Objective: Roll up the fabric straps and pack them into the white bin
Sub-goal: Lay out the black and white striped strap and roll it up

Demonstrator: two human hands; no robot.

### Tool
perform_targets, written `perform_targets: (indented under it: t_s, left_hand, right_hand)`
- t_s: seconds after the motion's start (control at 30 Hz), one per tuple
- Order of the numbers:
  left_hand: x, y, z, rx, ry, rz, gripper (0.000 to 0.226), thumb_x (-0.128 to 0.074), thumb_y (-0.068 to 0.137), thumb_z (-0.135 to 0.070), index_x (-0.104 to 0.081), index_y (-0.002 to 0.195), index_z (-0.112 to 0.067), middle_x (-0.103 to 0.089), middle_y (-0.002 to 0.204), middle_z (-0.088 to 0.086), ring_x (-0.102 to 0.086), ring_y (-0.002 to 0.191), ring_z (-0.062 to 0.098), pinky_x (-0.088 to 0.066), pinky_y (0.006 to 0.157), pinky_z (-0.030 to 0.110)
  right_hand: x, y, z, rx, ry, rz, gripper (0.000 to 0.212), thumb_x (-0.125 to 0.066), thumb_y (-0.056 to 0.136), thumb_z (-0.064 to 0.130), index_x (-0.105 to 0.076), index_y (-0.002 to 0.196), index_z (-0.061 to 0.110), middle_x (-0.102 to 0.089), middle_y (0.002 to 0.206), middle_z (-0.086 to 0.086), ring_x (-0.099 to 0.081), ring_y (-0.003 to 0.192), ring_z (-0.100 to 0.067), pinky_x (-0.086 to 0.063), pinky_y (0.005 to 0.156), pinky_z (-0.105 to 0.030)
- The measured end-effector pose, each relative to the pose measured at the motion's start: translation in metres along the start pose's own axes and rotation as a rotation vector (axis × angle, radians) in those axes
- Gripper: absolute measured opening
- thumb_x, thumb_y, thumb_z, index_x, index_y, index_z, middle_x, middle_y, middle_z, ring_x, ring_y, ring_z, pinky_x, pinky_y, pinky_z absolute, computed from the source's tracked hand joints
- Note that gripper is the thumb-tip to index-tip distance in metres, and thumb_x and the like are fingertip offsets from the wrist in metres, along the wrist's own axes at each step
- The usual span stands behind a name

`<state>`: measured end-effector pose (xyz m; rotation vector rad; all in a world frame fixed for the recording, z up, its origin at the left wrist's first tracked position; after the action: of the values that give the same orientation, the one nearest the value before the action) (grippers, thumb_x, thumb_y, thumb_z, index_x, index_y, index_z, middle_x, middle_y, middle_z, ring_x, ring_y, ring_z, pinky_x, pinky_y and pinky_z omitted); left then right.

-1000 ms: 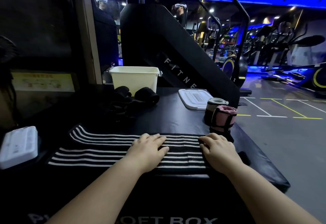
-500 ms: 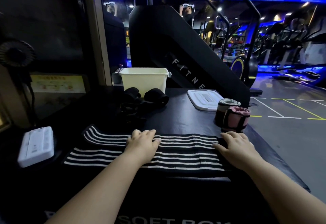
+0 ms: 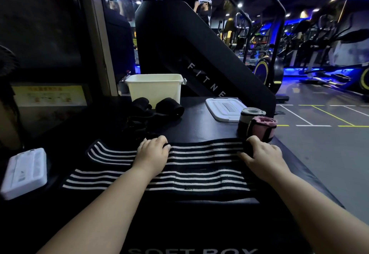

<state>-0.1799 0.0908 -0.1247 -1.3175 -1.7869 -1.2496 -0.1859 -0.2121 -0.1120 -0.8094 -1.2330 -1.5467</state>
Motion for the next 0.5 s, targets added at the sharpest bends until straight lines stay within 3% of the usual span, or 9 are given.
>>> perform_targets:
  t_s: [0.13, 0.2, 0.27, 0.5]
  left_hand:
    - [0.009, 0.001, -0.001, -0.043, -0.1, -0.036, 0.019, -0.043, 0.1, -0.029, -0.056, 0.096, -0.016, -0.063, 0.084, -0.003, -0.052, 0.097, 0.016, -0.033, 0.106, 0.036]
    - [0.013, 0.002, -0.002, -0.066, -0.135, -0.045, 0.017, -0.045, 0.1, -0.029, -0.056, 0.094, -0.017, -0.059, 0.081, -0.006, -0.054, 0.088, 0.016, -0.043, 0.084, 0.035]
    - [0.02, 0.004, -0.003, -0.092, -0.143, -0.07, 0.016, -0.046, 0.099, -0.031, -0.054, 0.091, -0.02, -0.056, 0.076, -0.008, -0.054, 0.078, 0.014, -0.038, 0.068, 0.032]
    - [0.047, 0.015, -0.003, -0.115, -0.043, -0.066, 0.032, -0.042, 0.099, -0.042, -0.055, 0.079, -0.021, -0.057, 0.062, -0.003, -0.057, 0.067, 0.017, -0.038, 0.061, 0.031]
  right_hand:
    - [0.006, 0.003, 0.001, -0.009, 0.092, 0.014, 0.036, -0.058, 0.092, 0.045, -0.045, 0.116, 0.021, -0.066, 0.114, -0.007, -0.058, 0.106, -0.033, -0.041, 0.081, -0.038]
    - [0.008, 0.004, 0.001, -0.007, 0.125, 0.014, 0.039, -0.058, 0.092, 0.046, -0.046, 0.118, 0.021, -0.065, 0.114, -0.006, -0.058, 0.107, -0.032, -0.042, 0.08, -0.037]
    - [0.012, 0.006, 0.003, -0.016, 0.18, 0.003, 0.043, -0.058, 0.092, 0.049, -0.048, 0.121, 0.02, -0.065, 0.11, -0.007, -0.058, 0.104, -0.032, -0.042, 0.078, -0.036]
    - [0.022, 0.01, 0.005, -0.037, 0.357, -0.031, 0.029, -0.054, 0.093, 0.05, -0.059, 0.1, 0.022, -0.062, 0.083, 0.002, -0.055, 0.082, -0.022, -0.037, 0.068, -0.032]
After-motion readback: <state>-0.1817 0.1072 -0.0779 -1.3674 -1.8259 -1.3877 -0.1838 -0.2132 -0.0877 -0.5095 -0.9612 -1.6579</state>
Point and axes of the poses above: each hand's wrist, its own y-axis towards the middle knuckle, its own x-axis out of the back of the hand, z = x × y, the point moved 6 cm from there along y, towards the middle knuckle
